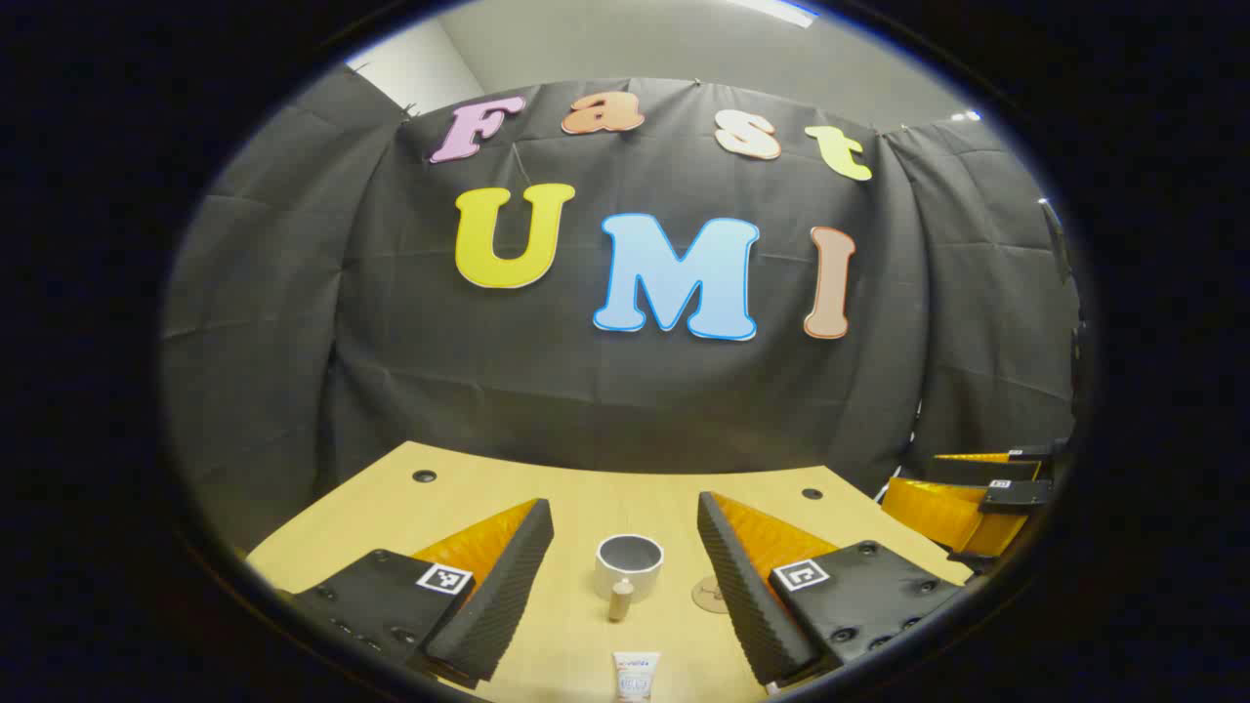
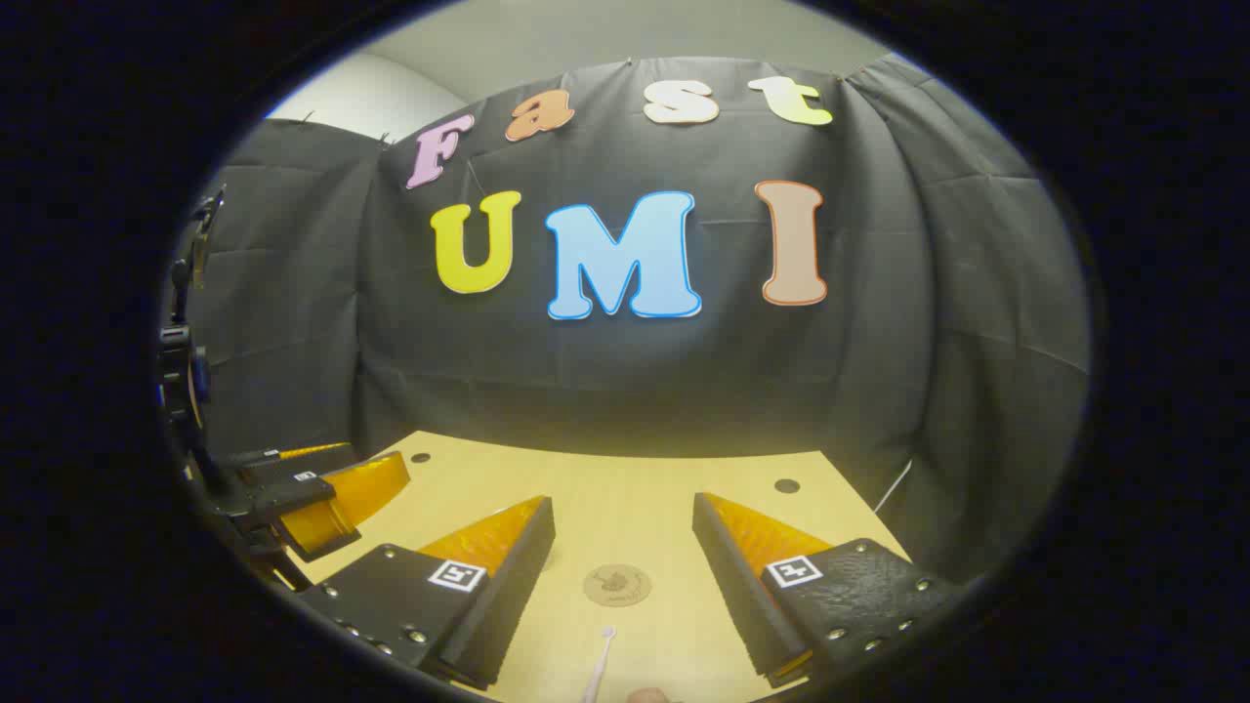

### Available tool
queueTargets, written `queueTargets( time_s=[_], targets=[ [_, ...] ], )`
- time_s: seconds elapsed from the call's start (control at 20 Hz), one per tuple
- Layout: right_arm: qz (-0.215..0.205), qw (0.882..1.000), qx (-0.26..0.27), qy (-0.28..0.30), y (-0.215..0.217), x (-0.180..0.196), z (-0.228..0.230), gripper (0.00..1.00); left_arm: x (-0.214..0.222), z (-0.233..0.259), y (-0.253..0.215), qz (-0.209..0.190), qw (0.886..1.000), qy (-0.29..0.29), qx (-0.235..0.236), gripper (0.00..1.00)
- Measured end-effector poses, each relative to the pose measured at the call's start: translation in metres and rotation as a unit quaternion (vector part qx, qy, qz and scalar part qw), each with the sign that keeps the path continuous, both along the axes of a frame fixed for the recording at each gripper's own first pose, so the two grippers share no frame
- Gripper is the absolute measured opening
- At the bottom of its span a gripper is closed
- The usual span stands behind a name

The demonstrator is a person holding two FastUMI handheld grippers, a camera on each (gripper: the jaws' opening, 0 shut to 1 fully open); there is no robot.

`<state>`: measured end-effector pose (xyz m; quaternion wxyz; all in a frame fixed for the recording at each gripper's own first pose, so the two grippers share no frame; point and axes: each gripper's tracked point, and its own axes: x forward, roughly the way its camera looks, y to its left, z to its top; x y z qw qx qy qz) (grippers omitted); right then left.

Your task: Put the toothbrush and toothpaste on the desktop into the cup, then pick up the cup and place it on the coaster on the desktop.

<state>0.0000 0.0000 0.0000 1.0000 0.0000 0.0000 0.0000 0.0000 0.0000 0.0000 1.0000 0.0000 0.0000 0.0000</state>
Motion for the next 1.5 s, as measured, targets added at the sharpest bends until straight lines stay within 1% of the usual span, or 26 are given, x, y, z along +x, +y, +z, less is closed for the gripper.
queueTargets(
  time_s=[0.05,0.1,0.35,0.55,0.85,1.0,1.2,1.25,1.35,1.5],
  targets=[
    [0.002,1.0,0.0,0.004,0.002,0.001,-0.002,0.89,0.0,0.002,0.0,-0.001,1.0,-0.001,0.0,0.96],
    [0.005,1.0,-0.001,0.007,0.003,0.002,-0.004,0.89,-0.001,0.0,0.0,-0.001,1.0,-0.001,-0.001,0.94],
    [0.015,1.0,-0.008,0.013,0.013,0.002,-0.009,0.89,0.0,-0.002,-0.002,-0.005,1.0,0.003,-0.004,0.94],
    [0.014,1.0,-0.014,0.021,0.015,0.002,-0.013,0.89,0.006,-0.002,-0.003,-0.011,1.0,0.004,0.0,0.94],
    [0.009,0.998,-0.022,0.058,0.016,0.003,-0.03,0.89,0.015,-0.012,-0.01,-0.032,0.999,0.024,-0.002,0.94],
    [0.001,0.996,-0.024,0.083,0.014,0.007,-0.044,0.89,0.023,-0.034,-0.016,-0.046,0.997,0.064,-0.011,0.94],
    [0.004,0.989,-0.018,0.148,0.017,0.017,-0.08,0.89,0.032,-0.075,-0.018,-0.053,0.989,0.137,-0.019,0.94],
    [0.003,0.986,-0.018,0.168,0.018,0.019,-0.091,0.89,0.035,-0.087,-0.017,-0.052,0.986,0.156,-0.015,0.96],
    [0.001,0.978,-0.018,0.21,0.018,0.021,-0.114,0.89,0.038,-0.108,-0.016,-0.054,0.98,0.191,-0.004,0.94],
    [0.007,0.961,-0.011,0.276,0.02,0.019,-0.148,0.89,0.04,-0.148,-0.013,-0.056,0.965,0.256,0.007,0.94]
  ],
)
